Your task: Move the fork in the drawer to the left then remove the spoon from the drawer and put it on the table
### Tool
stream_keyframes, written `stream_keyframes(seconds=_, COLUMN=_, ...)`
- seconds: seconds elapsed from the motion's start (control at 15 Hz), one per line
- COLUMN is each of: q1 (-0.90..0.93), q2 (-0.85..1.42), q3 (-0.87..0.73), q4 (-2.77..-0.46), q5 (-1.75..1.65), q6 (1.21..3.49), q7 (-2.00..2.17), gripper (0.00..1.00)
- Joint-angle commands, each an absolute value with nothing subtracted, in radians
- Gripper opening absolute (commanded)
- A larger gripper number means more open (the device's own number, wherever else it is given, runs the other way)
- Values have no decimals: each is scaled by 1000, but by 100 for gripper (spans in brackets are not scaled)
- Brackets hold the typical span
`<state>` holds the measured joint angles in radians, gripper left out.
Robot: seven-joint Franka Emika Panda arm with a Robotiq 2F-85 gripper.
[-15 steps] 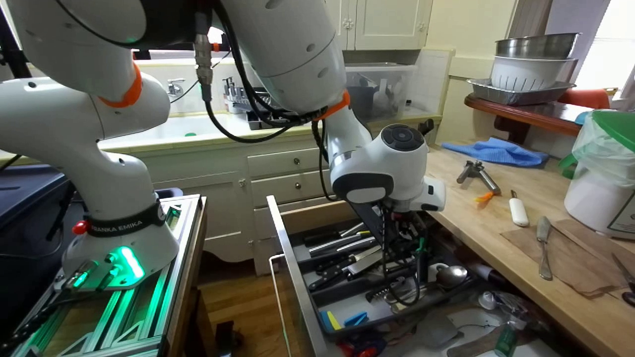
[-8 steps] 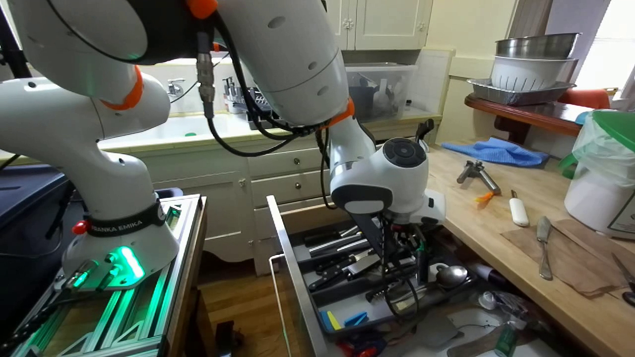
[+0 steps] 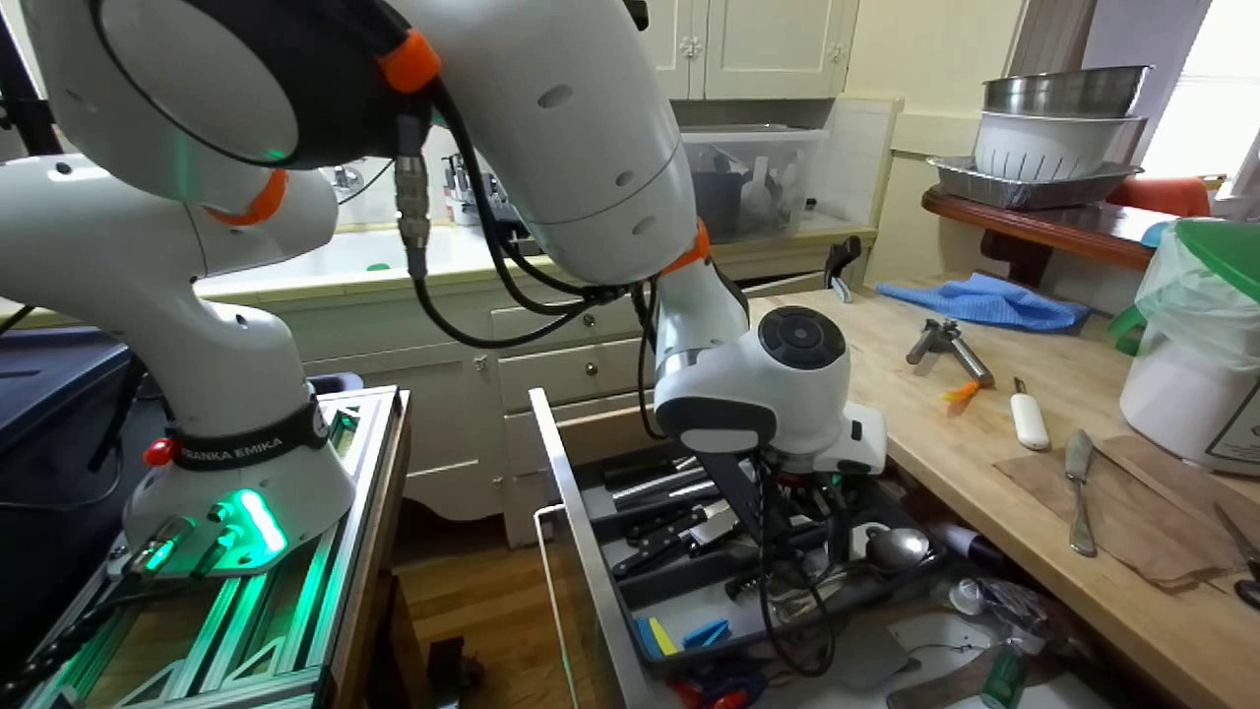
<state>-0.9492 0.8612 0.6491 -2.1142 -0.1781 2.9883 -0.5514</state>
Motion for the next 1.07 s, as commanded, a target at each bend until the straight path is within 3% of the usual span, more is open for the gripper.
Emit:
stream_keyframes(seconds=0.0, q1=-935, q2=890, q3=628, q4=-2093, q5=-174, q6=3017, q7=-573, gripper=30)
stream_keyframes(seconds=0.07, q1=-937, q2=889, q3=629, q4=-2093, q5=-174, q6=3016, q7=-572, gripper=31)
stream_keyframes(seconds=0.4, q1=-931, q2=844, q3=624, q4=-2103, q5=-167, q6=2987, q7=-552, gripper=67)
stream_keyframes(seconds=0.67, q1=-848, q2=719, q3=532, q4=-2124, q5=-154, q6=2937, q7=-465, gripper=97)
stream_keyframes(seconds=1.0, q1=-684, q2=658, q3=341, q4=-2101, q5=-135, q6=2876, q7=-408, gripper=100)
